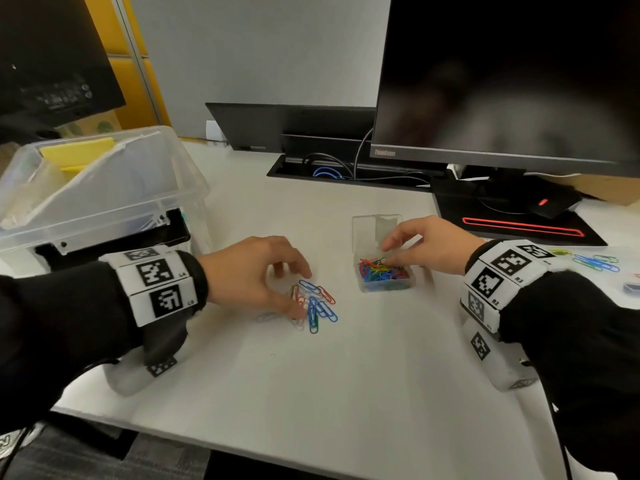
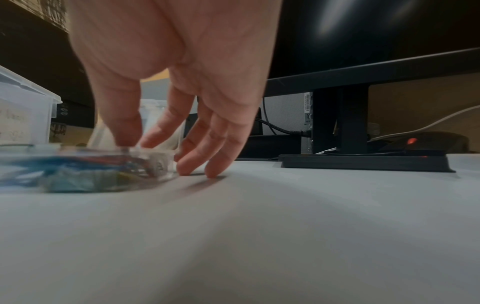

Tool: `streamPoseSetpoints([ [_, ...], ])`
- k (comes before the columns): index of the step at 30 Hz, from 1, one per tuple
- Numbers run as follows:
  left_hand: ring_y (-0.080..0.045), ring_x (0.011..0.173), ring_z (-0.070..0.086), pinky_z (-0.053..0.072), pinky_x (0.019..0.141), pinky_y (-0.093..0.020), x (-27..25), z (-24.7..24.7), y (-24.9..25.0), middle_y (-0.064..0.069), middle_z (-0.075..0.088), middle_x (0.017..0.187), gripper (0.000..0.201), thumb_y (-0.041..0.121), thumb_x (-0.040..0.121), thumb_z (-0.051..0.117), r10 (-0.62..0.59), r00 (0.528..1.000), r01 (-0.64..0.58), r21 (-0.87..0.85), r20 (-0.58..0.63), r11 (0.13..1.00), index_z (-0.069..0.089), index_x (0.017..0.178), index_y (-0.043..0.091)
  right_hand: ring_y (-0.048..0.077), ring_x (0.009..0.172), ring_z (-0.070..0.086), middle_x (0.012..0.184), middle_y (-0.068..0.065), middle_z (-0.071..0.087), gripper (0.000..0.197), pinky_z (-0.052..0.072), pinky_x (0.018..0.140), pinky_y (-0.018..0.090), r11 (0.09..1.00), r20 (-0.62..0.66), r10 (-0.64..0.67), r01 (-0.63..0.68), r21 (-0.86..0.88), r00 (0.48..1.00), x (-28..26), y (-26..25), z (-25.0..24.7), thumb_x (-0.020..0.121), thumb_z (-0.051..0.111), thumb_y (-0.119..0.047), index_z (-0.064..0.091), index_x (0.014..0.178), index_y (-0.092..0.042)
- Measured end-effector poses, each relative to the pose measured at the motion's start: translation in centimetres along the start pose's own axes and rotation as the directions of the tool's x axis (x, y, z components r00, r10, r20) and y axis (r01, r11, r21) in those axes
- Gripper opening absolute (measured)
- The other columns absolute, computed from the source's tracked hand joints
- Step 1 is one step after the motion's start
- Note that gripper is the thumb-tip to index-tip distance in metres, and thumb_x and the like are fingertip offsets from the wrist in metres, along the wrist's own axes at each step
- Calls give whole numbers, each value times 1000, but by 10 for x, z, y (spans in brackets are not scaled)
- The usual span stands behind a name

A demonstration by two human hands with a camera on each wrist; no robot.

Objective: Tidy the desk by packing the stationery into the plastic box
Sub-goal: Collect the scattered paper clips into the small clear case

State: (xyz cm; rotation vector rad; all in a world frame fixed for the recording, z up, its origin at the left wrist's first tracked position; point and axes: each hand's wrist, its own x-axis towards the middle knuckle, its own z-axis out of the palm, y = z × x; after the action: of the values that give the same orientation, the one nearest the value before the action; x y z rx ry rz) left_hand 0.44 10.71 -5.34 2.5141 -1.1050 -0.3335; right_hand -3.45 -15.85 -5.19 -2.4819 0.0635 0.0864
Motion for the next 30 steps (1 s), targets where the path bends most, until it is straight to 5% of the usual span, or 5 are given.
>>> streamPoseSetpoints([
  [7,1,68,55,48,65,-13,-7,-2,-3,11,63,84,35,6,70,72,-81,980,110,-156,180,982,66,98,25,0,75,50,100,-6,55,26,40,78,26,1000,-4,20,-20,-14,1000,-1,-2,1,79,71,-27,65,104,-24],
  [14,2,83,60,45,73,-10,11,2,10,14,64,90,24,27,75,75,-39,998,31,-155,-53,987,61,94,34,8,60,51,87,1,55,29,49,67,23,999,12,44,-44,23,999,-3,-7,0,76,74,-16,67,104,-18],
  [19,-3,112,42,32,94,-8,7,8,13,16,42,121,78,55,60,77,-68,982,66,20,174,998,46,129,35,7,55,50,87,1,54,27,47,58,19,998,-18,63,-62,28,998,-3,-7,1,80,69,-12,66,106,-16],
  [23,-3,91,51,39,70,0,12,11,17,14,48,108,51,36,67,80,26,981,-14,-61,192,998,61,114,36,8,56,50,97,4,54,27,47,57,18,998,-21,57,-57,19,998,-2,-7,0,81,68,-11,65,107,-17],
  [30,-5,74,57,46,77,-17,27,10,23,14,63,78,17,21,76,73,24,991,-13,-80,132,997,72,92,28,13,68,59,107,1,55,26,51,60,22,997,-12,58,-58,57,998,-2,-6,1,83,65,-12,65,108,-19],
])
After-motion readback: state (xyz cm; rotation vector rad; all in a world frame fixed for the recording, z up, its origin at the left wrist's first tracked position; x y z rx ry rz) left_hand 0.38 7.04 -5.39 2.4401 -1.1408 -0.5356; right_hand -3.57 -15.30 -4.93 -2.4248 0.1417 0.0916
